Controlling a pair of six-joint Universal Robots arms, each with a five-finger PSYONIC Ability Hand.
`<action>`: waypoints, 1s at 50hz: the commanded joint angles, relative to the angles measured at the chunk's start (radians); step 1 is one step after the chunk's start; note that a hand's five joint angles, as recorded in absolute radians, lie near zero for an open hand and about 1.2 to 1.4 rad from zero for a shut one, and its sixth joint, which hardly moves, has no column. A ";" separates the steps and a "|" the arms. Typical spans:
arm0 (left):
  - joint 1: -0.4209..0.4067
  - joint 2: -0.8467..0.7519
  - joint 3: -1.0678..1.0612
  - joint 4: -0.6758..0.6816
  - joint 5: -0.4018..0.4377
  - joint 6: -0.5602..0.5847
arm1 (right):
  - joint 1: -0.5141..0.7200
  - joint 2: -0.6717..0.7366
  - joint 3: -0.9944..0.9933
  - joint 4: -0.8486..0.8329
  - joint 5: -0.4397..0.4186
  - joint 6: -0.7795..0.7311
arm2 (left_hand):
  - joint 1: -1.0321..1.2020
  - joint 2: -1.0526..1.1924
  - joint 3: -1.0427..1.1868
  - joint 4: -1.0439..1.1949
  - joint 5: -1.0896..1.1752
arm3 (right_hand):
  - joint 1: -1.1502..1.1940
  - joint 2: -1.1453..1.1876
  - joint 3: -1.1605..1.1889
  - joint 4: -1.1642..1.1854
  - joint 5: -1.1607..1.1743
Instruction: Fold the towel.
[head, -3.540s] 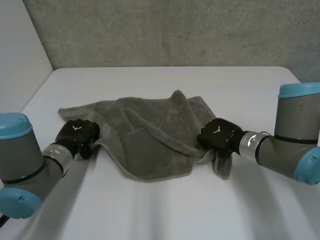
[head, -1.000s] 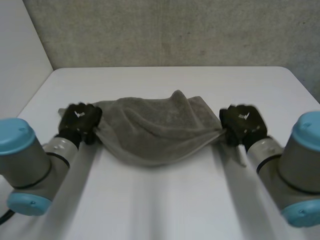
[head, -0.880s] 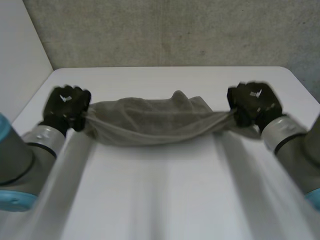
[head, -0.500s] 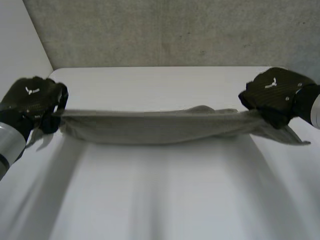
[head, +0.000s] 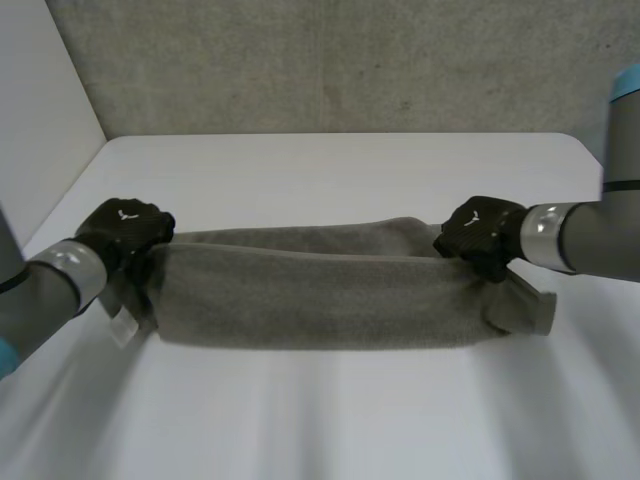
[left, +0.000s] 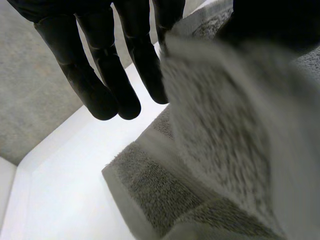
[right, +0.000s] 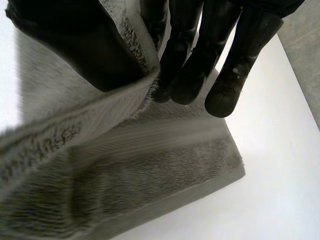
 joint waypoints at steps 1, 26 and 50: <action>-0.013 -0.188 0.208 0.007 -0.004 0.002 | 0.016 0.165 -0.178 -0.088 0.045 -0.029 | -0.004 -0.107 -0.140 -0.113 -0.241 | 0.084 0.081 0.066 0.066 0.059; -0.053 -0.637 0.750 0.013 -0.156 0.002 | 0.044 0.489 -0.467 -0.529 0.011 -0.033 | -0.004 -0.107 -0.140 -0.113 -0.241 | -0.197 -0.200 -0.215 -0.215 -0.222; -0.095 -0.307 0.543 0.023 -0.176 -0.007 | 0.075 -0.020 0.119 -0.739 0.111 0.289 | -1.216 -1.319 -1.352 -1.325 -1.453 | -1.138 -1.140 -1.155 -1.156 -1.163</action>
